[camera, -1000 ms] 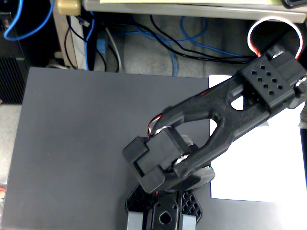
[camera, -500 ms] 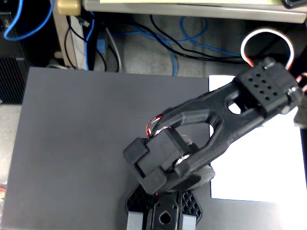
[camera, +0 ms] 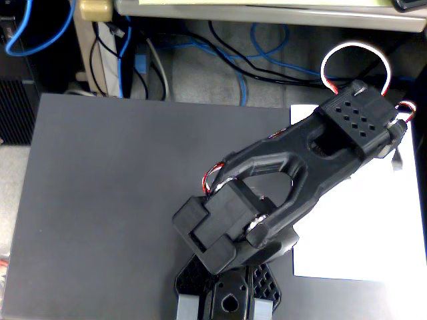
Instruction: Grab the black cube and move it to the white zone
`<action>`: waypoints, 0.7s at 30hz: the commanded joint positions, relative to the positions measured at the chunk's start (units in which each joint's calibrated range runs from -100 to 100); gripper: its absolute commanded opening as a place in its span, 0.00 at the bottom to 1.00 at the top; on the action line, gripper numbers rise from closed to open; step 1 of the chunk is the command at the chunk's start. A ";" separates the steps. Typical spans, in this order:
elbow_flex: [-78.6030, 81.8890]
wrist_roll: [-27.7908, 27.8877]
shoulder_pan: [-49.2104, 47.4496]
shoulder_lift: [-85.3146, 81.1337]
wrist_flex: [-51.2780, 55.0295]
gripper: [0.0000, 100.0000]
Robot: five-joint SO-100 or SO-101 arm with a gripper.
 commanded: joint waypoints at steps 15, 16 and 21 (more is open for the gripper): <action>-37.90 -11.23 -13.59 -1.24 22.39 0.30; -38.44 -13.59 -17.41 -1.32 22.14 0.30; -38.53 -22.70 -35.51 -1.40 21.71 0.30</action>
